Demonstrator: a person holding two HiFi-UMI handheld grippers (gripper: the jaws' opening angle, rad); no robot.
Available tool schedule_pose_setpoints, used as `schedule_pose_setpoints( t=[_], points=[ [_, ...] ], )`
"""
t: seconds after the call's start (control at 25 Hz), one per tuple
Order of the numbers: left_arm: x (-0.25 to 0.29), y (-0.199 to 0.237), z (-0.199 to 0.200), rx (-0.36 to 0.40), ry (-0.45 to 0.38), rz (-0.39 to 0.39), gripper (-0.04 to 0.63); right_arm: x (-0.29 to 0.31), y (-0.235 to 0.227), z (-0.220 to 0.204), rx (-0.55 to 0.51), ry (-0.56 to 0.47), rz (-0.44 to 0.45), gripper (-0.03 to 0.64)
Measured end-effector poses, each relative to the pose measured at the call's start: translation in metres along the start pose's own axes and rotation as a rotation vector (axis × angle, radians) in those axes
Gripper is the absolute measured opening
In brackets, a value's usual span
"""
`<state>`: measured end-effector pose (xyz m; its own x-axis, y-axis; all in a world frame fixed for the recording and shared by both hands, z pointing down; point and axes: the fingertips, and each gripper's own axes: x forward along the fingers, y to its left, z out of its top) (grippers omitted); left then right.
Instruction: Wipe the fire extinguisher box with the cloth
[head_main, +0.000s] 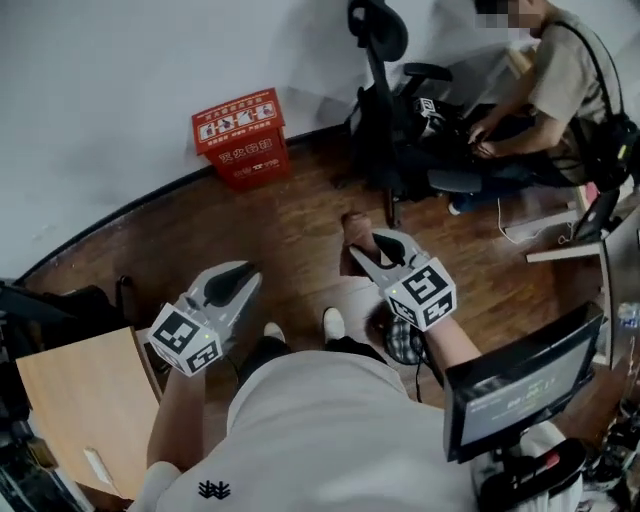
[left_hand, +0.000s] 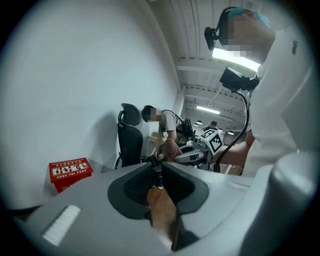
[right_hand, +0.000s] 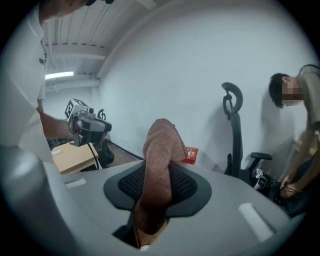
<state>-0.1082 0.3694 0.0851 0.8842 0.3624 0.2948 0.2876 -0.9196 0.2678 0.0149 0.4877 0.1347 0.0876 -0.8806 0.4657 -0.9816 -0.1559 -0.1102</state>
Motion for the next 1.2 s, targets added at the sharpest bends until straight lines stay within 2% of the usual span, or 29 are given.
schedule_pose_setpoints(
  t=[0.16, 0.28, 0.44, 0.68, 0.96, 1.2],
  points=[
    [-0.007, -0.018, 0.029, 0.074, -0.017, -0.051, 0.061, -0.032, 0.004, 0.025, -0.017, -0.081, -0.066, 0.115],
    [-0.019, -0.033, 0.040, 0.111, -0.023, -0.058, 0.061, -0.049, 0.020, 0.039, -0.024, -0.120, -0.084, 0.115],
    [-0.041, -0.039, 0.042, 0.101, -0.046, -0.068, 0.061, -0.054, 0.048, 0.054, -0.055, -0.133, -0.078, 0.115],
    [-0.075, -0.043, 0.024, 0.106, -0.034, -0.063, 0.061, -0.052, 0.092, 0.068, -0.102, -0.150, -0.065, 0.115],
    [-0.108, -0.040, 0.009, 0.073, -0.054, -0.052, 0.061, -0.048, 0.127, 0.079, -0.130, -0.178, -0.052, 0.115],
    [-0.118, -0.044, 0.005, 0.077, -0.078, -0.059, 0.061, -0.048, 0.144, 0.075, -0.138, -0.181, -0.067, 0.115]
  ],
)
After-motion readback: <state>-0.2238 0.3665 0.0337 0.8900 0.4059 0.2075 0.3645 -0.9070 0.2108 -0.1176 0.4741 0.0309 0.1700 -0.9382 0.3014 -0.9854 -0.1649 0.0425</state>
